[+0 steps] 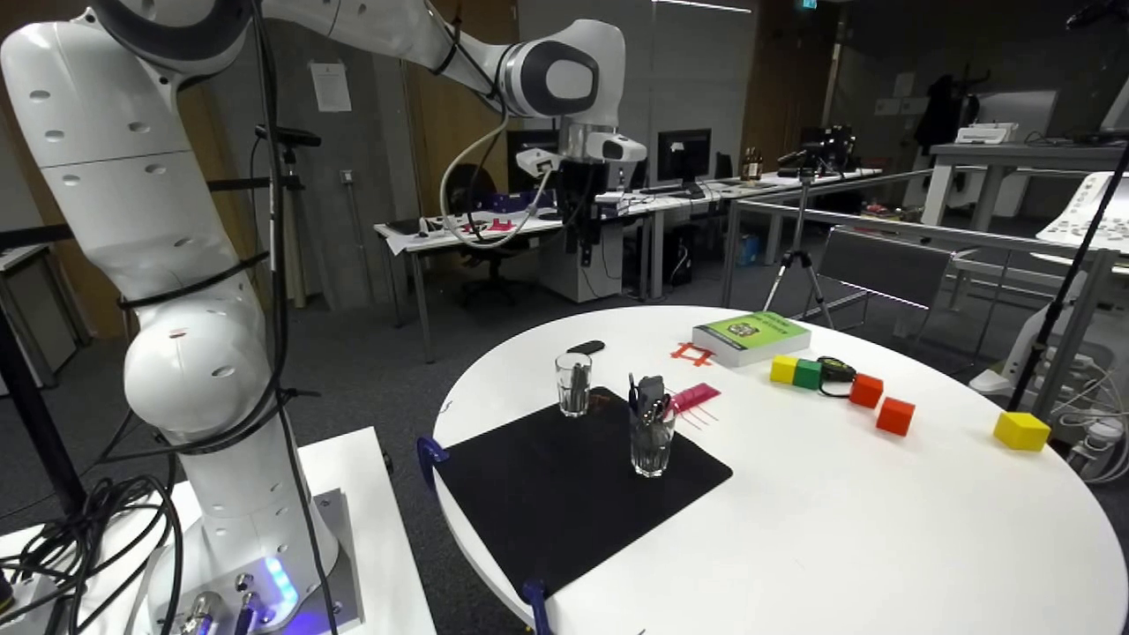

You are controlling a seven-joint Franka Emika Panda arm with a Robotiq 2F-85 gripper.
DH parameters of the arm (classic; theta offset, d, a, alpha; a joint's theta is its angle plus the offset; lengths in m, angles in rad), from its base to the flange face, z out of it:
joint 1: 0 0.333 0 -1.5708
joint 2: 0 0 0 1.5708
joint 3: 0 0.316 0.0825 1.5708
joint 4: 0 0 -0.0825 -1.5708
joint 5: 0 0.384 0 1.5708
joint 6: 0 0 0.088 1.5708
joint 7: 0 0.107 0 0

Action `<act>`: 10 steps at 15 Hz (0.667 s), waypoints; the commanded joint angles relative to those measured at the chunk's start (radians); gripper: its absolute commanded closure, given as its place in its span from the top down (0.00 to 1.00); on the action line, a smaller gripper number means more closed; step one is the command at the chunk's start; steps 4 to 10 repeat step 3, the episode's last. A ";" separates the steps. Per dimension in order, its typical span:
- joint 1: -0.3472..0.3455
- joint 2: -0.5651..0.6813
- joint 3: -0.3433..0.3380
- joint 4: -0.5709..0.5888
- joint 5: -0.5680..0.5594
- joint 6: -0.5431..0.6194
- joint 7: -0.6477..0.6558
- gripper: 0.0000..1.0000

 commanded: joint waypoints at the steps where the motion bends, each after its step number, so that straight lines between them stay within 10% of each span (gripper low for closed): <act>1: -0.002 -0.002 0.002 0.000 0.000 -0.002 0.000 1.00; 10: -0.002 -0.005 0.002 -0.004 -0.001 -0.002 0.000 1.00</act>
